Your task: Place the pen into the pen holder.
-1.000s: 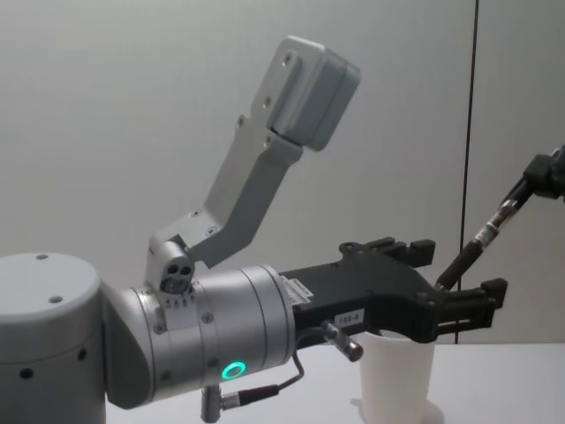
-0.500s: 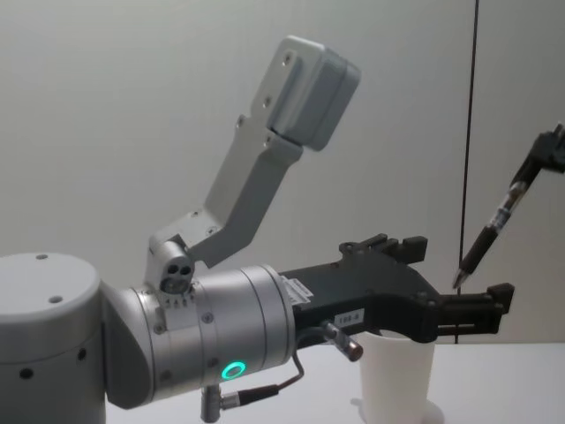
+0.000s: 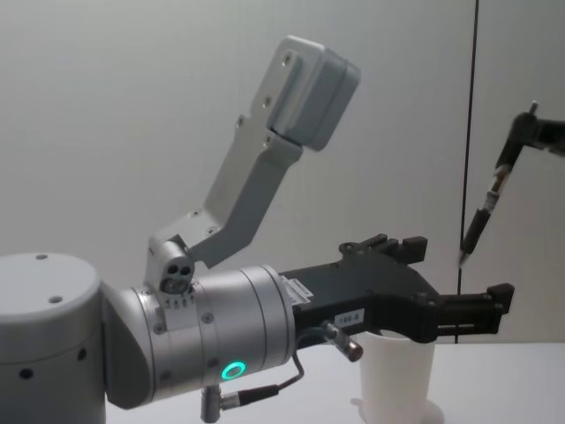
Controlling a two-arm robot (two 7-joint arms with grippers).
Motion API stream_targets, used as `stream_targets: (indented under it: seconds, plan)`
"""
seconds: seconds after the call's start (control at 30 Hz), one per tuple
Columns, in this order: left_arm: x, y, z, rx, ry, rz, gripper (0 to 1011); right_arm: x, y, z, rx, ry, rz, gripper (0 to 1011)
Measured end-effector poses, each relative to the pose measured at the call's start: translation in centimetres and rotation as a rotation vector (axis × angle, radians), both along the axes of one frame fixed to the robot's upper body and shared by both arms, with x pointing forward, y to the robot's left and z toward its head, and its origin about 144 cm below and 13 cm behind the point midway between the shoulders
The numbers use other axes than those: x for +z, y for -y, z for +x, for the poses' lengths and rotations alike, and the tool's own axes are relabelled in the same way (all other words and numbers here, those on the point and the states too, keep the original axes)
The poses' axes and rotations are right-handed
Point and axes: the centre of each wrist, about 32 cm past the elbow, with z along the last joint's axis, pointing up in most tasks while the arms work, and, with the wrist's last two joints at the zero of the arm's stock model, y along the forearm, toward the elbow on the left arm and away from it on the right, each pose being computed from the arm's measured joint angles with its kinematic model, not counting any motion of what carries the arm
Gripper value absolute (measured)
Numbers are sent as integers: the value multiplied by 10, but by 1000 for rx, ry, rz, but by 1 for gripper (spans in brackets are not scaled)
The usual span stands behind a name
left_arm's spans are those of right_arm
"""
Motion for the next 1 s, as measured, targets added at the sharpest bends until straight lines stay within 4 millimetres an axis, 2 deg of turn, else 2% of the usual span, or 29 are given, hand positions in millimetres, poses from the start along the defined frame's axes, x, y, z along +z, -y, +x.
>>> stream_targets:
  seconds: [0.37, 1.0]
  plan:
    - [0, 0, 0, 0, 0, 0, 1000, -6, -6, 31, 19, 96, -143, 110]
    - [0, 0, 0, 0, 0, 0, 999, -24, -25, 64, 34, 133, -266, 110]
